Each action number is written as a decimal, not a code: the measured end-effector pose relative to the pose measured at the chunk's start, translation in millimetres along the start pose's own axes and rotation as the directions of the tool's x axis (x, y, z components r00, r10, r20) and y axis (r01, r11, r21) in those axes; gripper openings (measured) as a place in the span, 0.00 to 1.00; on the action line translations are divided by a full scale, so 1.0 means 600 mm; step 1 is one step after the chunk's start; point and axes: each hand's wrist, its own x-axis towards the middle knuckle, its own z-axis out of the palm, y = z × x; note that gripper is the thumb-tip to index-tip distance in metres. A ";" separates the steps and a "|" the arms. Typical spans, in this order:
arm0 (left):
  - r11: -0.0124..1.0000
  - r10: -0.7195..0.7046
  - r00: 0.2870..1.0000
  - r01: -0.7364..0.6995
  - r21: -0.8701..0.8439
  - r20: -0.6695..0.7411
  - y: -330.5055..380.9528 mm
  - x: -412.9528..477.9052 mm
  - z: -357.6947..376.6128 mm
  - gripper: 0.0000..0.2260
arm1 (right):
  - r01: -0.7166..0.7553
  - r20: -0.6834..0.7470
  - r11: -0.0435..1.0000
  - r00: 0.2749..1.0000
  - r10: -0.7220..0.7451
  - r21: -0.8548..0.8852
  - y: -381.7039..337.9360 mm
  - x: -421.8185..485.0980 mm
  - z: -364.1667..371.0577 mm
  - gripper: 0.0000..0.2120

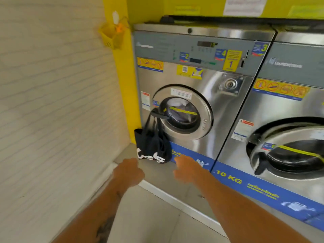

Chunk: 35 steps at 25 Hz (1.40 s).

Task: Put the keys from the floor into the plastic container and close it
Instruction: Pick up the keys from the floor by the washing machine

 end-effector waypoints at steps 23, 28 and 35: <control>0.854 0.337 0.750 -0.498 0.150 0.570 0.319 0.355 0.669 0.14 | -0.398 0.057 0.890 0.917 0.395 0.222 0.543 0.279 0.424 0.26; 0.866 0.393 0.784 -0.491 0.093 0.480 0.318 0.470 0.941 0.18 | -0.438 0.049 0.876 0.898 0.437 0.203 0.681 0.388 0.625 0.31; 0.821 0.511 0.792 -0.565 0.086 0.333 0.318 0.548 1.190 0.22 | -0.433 0.040 0.889 0.901 0.432 0.147 0.816 0.439 0.783 0.36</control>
